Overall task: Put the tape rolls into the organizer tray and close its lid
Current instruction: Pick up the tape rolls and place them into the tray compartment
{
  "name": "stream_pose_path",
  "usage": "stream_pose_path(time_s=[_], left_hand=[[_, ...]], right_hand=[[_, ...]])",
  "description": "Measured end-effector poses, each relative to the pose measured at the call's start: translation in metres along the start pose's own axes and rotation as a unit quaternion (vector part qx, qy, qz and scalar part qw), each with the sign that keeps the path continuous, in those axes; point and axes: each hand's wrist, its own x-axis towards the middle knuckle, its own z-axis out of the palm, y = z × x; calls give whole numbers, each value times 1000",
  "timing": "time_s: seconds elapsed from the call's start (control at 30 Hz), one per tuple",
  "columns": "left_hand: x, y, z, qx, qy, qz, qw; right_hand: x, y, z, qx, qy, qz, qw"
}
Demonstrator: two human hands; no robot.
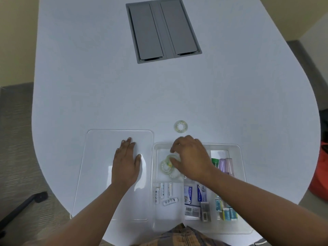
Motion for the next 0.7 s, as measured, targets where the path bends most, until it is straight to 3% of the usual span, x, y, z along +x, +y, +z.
stream_pose_path(time_s=[0.13,0.33,0.57,0.7], left_hand=[[-3,2,2,5,-3,7,1000],[-9,-6,8,50,-38,39,997],[-5,-15,15,86,-70,37,993],[-1,-20,17,104,-96,38,989]], right_hand=[[33,20,-21,12,30,49,998],[64,55,-20,-3,-38,126,991],[84,68,-6,-39,-114,137,983],[87,69,1,-84,-103,119,984]])
